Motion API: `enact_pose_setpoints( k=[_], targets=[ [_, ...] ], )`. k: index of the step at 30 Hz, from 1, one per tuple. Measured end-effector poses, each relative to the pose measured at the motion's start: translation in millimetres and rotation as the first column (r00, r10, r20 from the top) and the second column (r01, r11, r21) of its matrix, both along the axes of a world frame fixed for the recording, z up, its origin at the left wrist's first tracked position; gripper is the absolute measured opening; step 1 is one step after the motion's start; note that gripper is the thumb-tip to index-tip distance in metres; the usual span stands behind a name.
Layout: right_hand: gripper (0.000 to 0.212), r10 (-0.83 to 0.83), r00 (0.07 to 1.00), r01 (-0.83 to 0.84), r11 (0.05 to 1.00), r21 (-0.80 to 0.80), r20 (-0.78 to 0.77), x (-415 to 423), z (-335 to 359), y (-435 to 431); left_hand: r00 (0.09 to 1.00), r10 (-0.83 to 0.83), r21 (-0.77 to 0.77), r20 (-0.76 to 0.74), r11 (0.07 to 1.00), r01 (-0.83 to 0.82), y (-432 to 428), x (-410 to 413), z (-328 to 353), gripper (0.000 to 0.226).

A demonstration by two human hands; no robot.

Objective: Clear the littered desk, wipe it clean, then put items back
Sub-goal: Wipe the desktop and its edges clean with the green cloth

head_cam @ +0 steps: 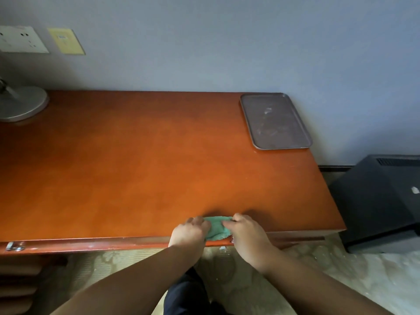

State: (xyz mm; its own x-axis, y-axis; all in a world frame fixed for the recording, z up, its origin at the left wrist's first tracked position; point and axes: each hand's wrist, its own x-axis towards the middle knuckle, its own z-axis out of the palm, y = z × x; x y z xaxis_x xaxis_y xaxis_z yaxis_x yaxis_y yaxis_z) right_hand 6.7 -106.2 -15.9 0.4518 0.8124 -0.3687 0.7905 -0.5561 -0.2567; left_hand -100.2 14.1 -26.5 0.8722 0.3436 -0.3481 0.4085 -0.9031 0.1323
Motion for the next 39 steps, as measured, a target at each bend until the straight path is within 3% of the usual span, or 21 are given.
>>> enact_pose_setpoints(
  k=[2, 9, 12, 15, 18, 22, 28, 34, 39],
  targets=[
    [0.047, -0.002, 1.000, 0.002, 1.000, -0.007, -0.003, 7, -3, 4, 0.993, -0.046, -0.030, 0.113, 0.998, 0.050, 6, 3, -7, 0.032],
    [0.057, -0.012, 0.996, 0.009, 1.000, 0.026, 0.088, 68, -13, 62, 0.980, -0.046, -0.014, 0.196, 0.999, 0.050, 63, 59, -23, 0.028],
    [0.053, -0.021, 0.991, 0.016, 0.999, 0.035, 0.130, 112, -17, 101, 0.995, -0.004, -0.050, 0.098, 0.999, 0.009, 96, 108, -17, 0.038],
    [0.050, -0.034, 0.988, 0.030, 0.999, 0.025, 0.151, 168, -19, 150, 1.000, -0.009, 0.039, 0.005, 0.999, 0.008, 140, 169, -17, 0.043],
    [0.047, -0.029, 0.982, 0.028, 1.000, 0.008, 0.185, 230, -20, 205, 0.997, 0.026, 0.092, 0.074, 0.995, -0.033, 192, 236, -19, 0.036],
    [0.043, -0.040, 0.972, 0.039, 0.999, 0.009, 0.232, 303, -20, 277, 0.997, 0.051, 0.130, 0.061, 0.990, -0.059, 261, 320, -17, 0.036],
    [0.043, -0.094, 0.948, 0.097, 0.995, 0.006, 0.302, 387, -18, 340, 0.993, 0.025, 0.183, 0.115, 0.982, -0.046, 312, 408, -15, 0.036],
    [0.049, -0.140, 0.912, 0.146, 0.989, 0.013, 0.385, 422, -24, 348, 0.984, 0.004, 0.173, 0.175, 0.984, -0.034, 325, 451, -16, 0.031],
    [0.047, -0.106, 0.899, 0.146, 0.987, -0.063, 0.426, 402, -19, 338, 0.994, -0.025, 0.203, 0.106, 0.979, 0.003, 316, 443, -11, 0.030]
  ],
)
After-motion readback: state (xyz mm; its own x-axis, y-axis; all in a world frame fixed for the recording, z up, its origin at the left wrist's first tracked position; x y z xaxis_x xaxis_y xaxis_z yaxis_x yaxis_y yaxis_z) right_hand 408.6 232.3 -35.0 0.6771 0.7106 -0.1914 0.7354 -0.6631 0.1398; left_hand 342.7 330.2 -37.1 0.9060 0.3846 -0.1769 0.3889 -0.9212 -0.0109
